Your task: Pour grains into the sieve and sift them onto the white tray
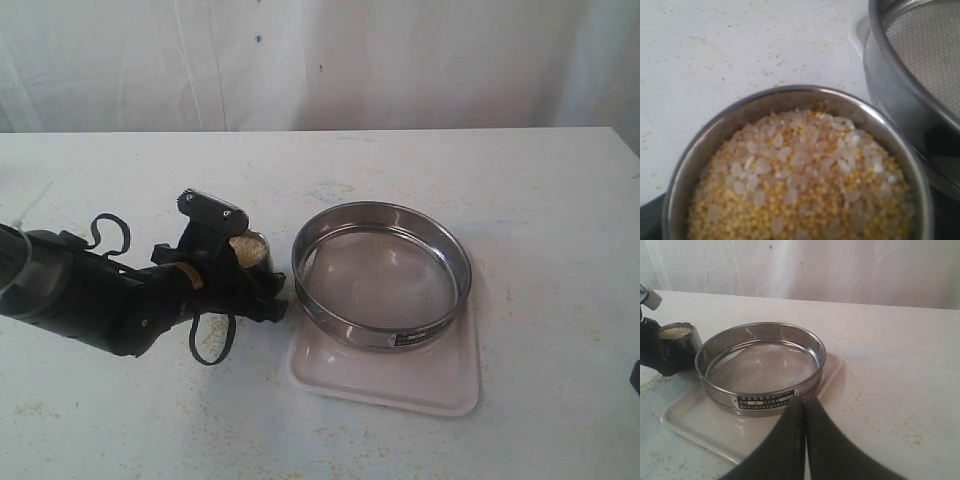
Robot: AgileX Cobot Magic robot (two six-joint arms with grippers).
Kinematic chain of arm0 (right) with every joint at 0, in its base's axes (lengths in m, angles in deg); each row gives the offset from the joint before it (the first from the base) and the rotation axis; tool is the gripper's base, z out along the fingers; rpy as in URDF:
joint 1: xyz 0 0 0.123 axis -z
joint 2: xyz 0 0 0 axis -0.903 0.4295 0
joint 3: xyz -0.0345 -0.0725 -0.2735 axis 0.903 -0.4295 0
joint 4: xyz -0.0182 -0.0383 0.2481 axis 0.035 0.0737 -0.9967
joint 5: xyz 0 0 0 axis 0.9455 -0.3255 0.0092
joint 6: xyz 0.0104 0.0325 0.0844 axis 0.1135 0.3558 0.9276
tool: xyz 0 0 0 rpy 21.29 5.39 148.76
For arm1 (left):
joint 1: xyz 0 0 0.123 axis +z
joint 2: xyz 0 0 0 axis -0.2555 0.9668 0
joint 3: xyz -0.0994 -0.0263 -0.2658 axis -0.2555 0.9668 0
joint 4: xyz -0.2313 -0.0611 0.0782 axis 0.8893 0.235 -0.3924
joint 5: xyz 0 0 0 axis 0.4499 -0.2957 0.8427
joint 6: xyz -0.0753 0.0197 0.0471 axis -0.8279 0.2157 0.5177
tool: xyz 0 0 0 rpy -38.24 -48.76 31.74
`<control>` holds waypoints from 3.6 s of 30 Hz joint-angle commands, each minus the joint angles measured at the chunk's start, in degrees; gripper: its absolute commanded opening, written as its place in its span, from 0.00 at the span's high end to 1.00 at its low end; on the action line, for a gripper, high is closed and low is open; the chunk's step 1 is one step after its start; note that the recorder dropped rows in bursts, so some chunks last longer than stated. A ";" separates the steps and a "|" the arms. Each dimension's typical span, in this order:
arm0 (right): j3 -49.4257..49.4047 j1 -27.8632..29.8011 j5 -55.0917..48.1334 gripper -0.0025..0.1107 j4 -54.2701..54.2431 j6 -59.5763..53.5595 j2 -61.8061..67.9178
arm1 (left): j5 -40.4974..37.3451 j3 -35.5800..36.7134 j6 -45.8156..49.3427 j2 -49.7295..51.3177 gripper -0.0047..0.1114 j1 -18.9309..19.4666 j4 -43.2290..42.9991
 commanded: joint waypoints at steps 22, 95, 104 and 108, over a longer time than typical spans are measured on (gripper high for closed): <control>-0.39 0.24 0.38 0.98 0.12 0.09 -0.37 | -0.82 0.55 0.00 1.12 0.14 -0.27 4.48; -0.39 0.24 0.38 0.98 0.12 0.09 -0.37 | 9.92 1.69 2.49 -0.48 0.14 -0.39 9.48; -0.39 0.24 0.38 0.98 0.12 0.09 -0.37 | 11.53 1.69 1.32 0.18 0.14 -0.26 9.48; -0.39 0.24 0.38 0.98 0.12 0.09 -0.37 | 12.74 1.69 0.80 1.22 0.14 -0.26 9.56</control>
